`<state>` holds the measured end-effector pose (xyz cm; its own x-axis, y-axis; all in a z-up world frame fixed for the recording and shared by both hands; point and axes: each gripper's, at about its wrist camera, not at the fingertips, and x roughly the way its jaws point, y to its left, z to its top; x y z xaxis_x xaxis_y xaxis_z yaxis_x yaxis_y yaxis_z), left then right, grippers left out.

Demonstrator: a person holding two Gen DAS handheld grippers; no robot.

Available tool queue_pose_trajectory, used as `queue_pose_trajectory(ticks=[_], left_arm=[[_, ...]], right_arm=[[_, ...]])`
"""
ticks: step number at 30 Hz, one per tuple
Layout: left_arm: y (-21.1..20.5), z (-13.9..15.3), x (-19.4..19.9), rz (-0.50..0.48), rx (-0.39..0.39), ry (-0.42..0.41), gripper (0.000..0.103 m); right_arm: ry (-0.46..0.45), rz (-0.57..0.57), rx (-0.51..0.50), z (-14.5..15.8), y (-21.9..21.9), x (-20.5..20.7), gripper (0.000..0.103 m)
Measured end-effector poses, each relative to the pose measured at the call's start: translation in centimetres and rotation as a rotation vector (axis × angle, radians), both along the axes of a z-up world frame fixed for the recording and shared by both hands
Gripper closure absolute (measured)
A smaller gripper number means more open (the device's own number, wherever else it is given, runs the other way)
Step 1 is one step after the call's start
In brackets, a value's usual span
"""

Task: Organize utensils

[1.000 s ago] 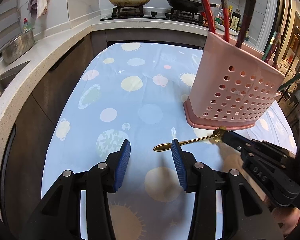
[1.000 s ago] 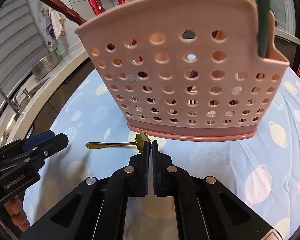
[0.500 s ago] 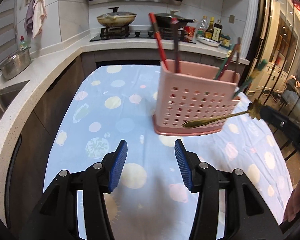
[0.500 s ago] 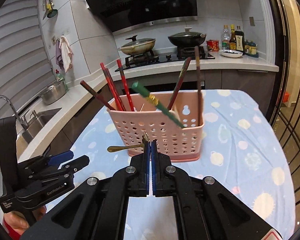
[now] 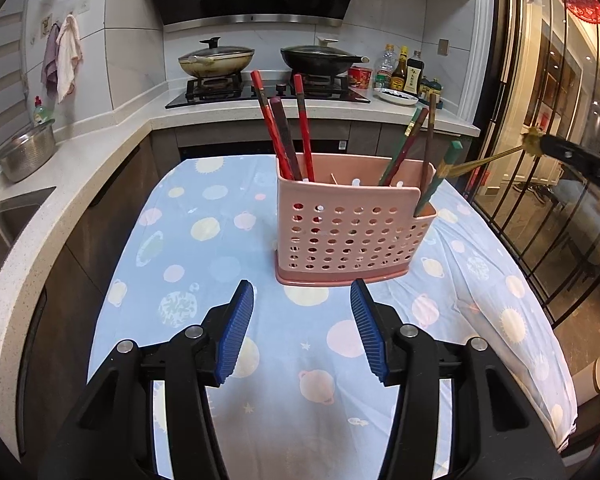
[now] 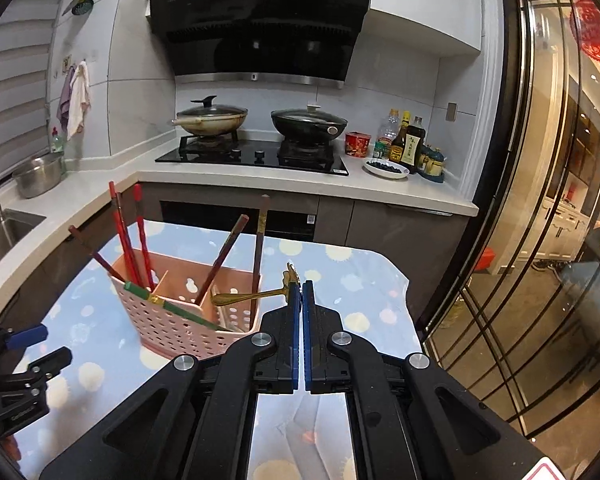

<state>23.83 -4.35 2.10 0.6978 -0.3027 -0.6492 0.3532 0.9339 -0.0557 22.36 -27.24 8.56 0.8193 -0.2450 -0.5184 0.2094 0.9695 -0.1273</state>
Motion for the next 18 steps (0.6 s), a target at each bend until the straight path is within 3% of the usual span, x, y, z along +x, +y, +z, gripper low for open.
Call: queue_pose_trajectory(ticks=[6, 10, 12, 13, 18], left_arm=[[0.5, 0.0, 0.3, 0.029, 0.021, 0.004, 0.050], [0.6, -0.2, 0.7, 0.039, 0.025, 0.014, 0.047], [0.6, 0.0, 0.7, 0.045, 0.023, 0.010, 0.041], [0.6, 0.1, 0.7, 0.047, 0.022, 0.005, 0.038], [0.4, 0.5, 0.5, 0.039, 0.008, -0.005, 0.034]], right_arm=[[0.095, 0.047, 0.014, -3.0, 1.2, 4.0, 0.101], [0.068, 0.131, 0.135, -2.9, 2.3, 3.7, 0.095], [0.038, 0.157, 0.165, -2.4, 2.7, 2.9, 0.075], [0.018, 0.161, 0.177, -2.1, 2.8, 2.4, 0.070], [-0.009, 0.163, 0.222, -1.8, 2.7, 0.3, 0.067]])
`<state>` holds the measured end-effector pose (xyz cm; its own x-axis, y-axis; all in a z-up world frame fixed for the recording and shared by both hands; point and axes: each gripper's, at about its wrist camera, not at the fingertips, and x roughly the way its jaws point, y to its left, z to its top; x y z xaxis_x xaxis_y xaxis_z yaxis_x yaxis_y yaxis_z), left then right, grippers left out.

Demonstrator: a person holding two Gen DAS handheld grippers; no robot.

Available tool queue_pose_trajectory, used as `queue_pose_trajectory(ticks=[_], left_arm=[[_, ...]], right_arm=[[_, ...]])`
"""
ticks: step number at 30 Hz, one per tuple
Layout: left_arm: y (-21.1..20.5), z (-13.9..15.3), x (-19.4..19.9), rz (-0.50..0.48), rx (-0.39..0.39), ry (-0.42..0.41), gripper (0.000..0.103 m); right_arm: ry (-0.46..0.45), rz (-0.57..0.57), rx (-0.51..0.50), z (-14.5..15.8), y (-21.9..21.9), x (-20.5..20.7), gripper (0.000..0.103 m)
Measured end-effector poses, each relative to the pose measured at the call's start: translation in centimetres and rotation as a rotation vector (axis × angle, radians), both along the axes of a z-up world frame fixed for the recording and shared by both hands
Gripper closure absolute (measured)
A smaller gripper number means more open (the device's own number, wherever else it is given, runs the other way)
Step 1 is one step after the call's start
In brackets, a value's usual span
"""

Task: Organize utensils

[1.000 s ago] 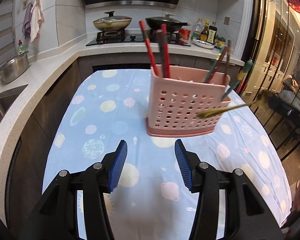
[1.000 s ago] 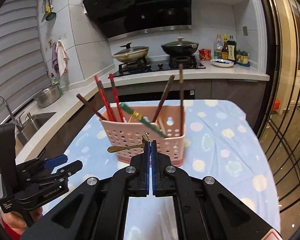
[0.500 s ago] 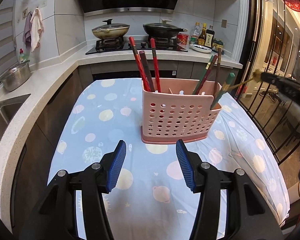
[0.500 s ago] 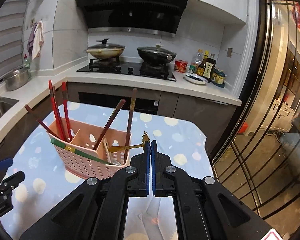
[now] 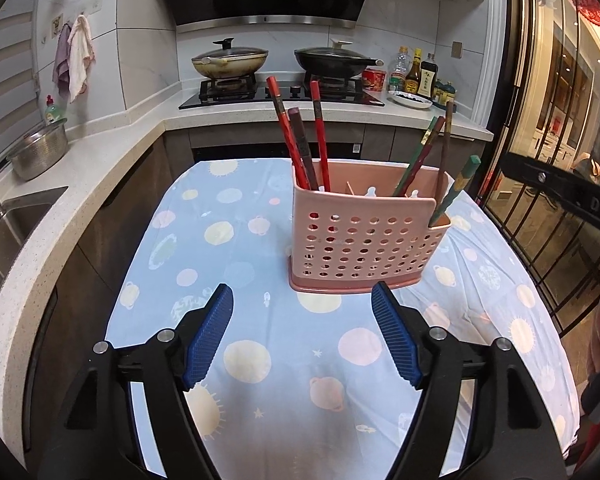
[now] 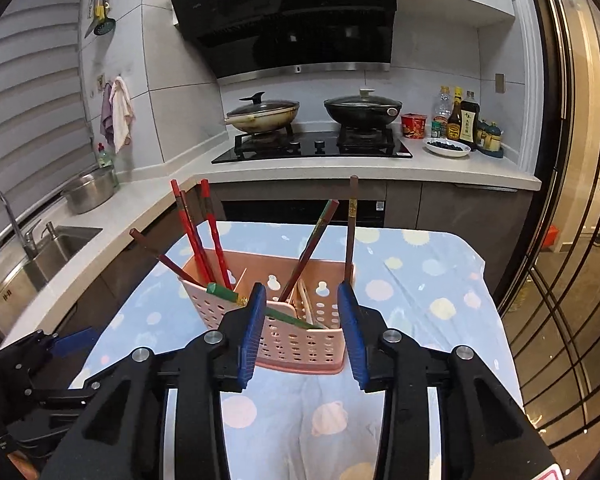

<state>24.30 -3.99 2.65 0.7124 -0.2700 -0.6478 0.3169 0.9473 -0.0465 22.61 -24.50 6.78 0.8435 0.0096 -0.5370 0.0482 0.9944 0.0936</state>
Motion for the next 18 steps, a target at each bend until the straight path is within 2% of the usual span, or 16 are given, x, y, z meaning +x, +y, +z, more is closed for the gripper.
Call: queue_pose_trajectory(ticks=[8, 10, 14, 18], left_arm=[[-1.0, 0.3, -1.0, -0.009, -0.001, -0.009, 0.028], [-1.2, 0.5, -1.4, -0.008, 0.002, -0.016, 0.025], [-1.5, 0.7, -2.2, 0.015, 0.026, -0.042, 0.011], [-1.6, 0.7, -2.9, 0.020, 0.020, -0.038, 0.009]], right_arm=[[0.012, 0.010, 0.031, -1.0, 0.9, -2.6, 0.066], [0.016, 0.010, 0.035, -1.3, 1.1, -3.2, 0.062], [0.015, 0.002, 0.056, -1.8, 1.2, -4.3, 0.046], [0.023, -0.034, 0.053, -2.2, 0.9, -5.2, 0.042]])
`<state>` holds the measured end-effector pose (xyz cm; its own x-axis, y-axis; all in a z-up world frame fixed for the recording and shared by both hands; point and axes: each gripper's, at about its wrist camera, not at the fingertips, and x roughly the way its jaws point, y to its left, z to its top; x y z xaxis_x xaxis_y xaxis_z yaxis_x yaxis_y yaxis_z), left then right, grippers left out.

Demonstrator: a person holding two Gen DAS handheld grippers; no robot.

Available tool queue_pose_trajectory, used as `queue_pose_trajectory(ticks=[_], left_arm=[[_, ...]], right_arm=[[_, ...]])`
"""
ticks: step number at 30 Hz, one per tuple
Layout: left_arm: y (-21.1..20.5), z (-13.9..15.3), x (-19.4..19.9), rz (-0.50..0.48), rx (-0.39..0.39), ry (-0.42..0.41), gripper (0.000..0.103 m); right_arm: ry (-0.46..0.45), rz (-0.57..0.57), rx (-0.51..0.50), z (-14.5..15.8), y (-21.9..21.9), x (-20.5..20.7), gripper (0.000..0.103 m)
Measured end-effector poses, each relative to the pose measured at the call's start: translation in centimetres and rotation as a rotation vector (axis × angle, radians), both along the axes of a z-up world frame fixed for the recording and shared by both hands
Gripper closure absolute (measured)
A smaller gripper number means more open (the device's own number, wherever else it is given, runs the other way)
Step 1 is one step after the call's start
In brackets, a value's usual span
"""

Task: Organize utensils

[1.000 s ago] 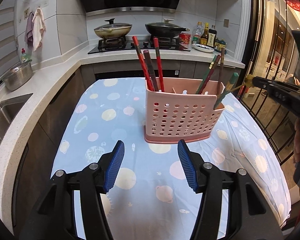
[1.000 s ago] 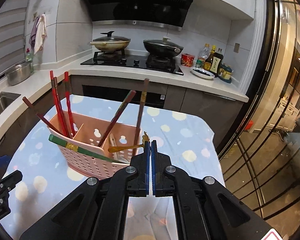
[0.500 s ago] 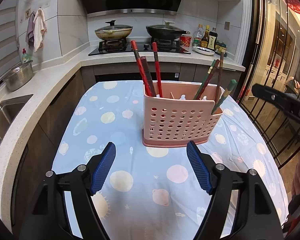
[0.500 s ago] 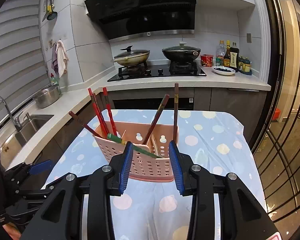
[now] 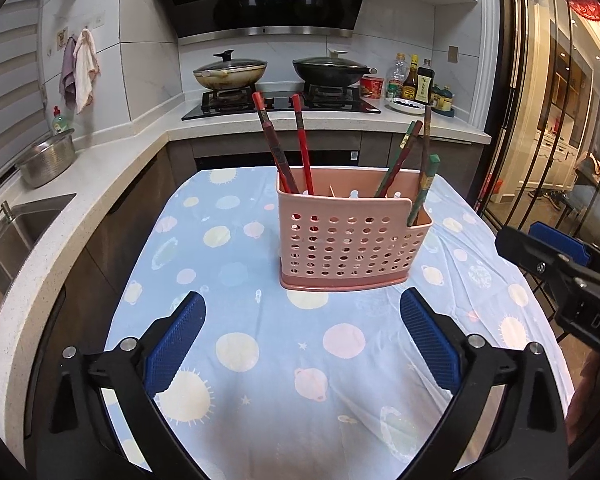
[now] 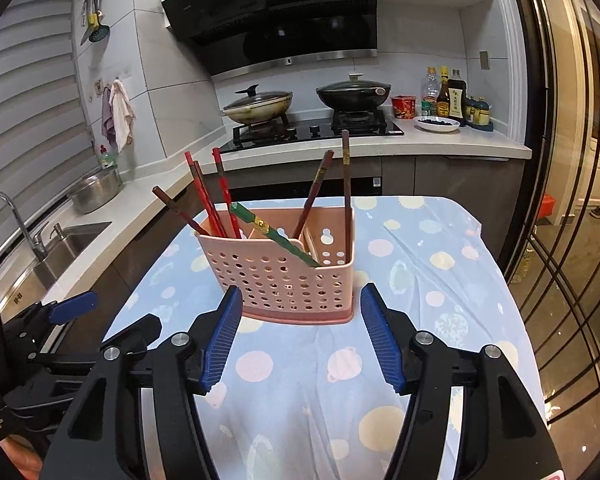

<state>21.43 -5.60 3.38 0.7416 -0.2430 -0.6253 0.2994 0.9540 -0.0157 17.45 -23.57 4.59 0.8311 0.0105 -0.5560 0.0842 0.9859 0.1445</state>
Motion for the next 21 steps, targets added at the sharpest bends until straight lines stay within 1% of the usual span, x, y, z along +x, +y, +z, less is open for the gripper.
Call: queue_pose_trajectory(ticks=[3, 7, 12, 21], left_arm=[[-0.1, 0.0, -0.4, 0.002, 0.003, 0.001, 0.007], [-0.2, 0.0, -0.8, 0.002, -0.006, 0.008, 0.007], [-0.5, -0.1, -1.3, -0.001, 0.008, 0.004, 0.007], [-0.5, 0.0, -1.7, 0.005, 0.004, 0.007, 0.007]], right_arm=[[0.021, -0.016, 0.005, -0.3, -0.3, -0.5, 0.034], [0.047, -0.021, -0.007, -0.6, -0.4, -1.1, 0.027], [0.038, -0.051, -0.034, -0.5, -0.5, -2.2, 0.021], [0.038, -0.073, -0.067, -0.8, -0.5, -3.2, 0.019]])
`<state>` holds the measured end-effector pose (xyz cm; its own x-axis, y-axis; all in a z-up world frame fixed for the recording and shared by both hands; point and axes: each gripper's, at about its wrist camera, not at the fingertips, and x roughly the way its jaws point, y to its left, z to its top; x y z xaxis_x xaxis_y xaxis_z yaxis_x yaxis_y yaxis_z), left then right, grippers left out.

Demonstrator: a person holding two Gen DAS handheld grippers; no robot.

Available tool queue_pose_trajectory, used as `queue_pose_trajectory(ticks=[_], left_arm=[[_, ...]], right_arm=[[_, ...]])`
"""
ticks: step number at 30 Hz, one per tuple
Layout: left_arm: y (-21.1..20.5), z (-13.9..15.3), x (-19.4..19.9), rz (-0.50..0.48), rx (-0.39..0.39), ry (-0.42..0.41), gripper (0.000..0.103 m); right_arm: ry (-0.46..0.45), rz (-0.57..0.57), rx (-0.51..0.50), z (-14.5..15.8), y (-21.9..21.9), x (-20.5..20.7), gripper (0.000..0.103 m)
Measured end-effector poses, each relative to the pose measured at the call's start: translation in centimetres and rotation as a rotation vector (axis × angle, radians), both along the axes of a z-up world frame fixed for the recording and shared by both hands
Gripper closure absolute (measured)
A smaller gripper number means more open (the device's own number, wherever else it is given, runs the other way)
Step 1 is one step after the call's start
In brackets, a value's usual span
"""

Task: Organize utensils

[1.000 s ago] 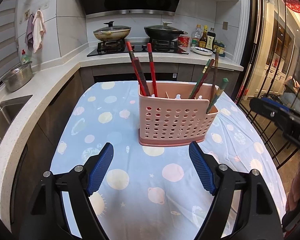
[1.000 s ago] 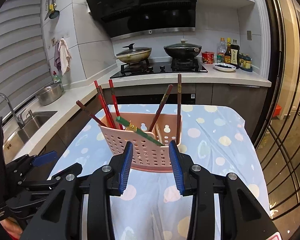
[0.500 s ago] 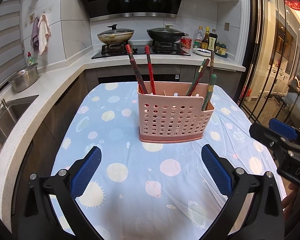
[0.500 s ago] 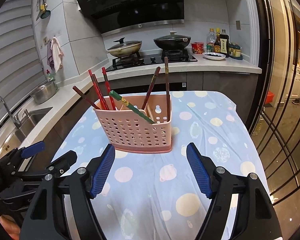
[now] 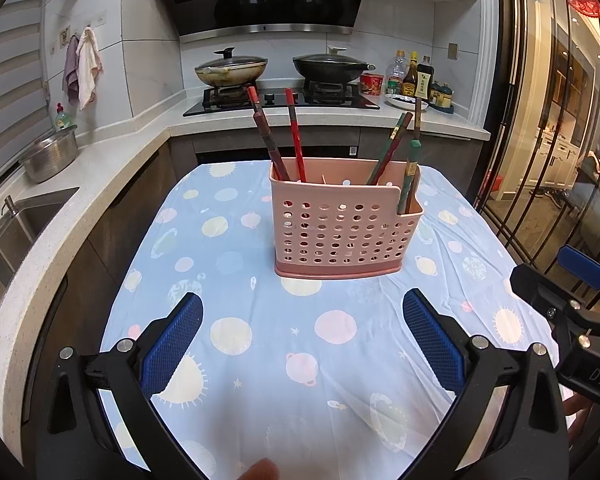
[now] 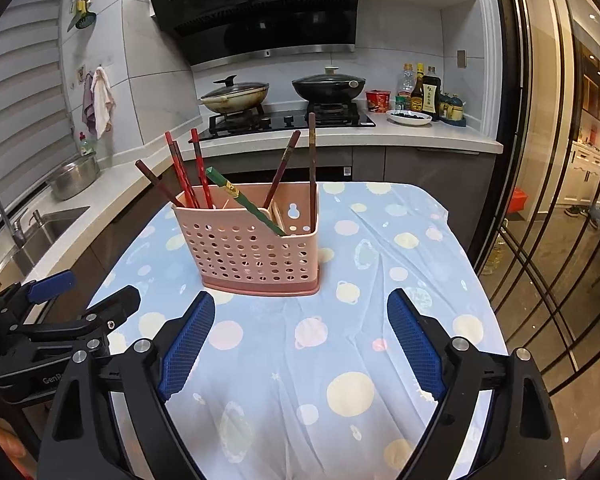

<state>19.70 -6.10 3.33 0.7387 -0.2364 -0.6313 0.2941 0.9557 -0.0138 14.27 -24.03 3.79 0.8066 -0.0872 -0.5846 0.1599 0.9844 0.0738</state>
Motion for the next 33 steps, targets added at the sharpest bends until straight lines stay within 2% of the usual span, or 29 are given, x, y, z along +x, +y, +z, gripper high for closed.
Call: queue_pose_trajectory(ticks=[17, 24, 33], left_arm=[[-0.4, -0.3, -0.4, -0.012, -0.020, 0.009, 0.007], [-0.1, -0.9, -0.2, 0.027, -0.015, 0.034, 0.007], [0.3, -0.9, -0.4, 0.039, -0.010, 0.023, 0.007]], right_arm=[[0.003, -0.001, -0.022, -0.4, 0.4, -0.6, 0.018], [0.009, 0.005, -0.027, -0.7, 0.8, -0.7, 0.018], [0.012, 0.010, -0.028, -0.9, 1.1, -0.7, 0.018]])
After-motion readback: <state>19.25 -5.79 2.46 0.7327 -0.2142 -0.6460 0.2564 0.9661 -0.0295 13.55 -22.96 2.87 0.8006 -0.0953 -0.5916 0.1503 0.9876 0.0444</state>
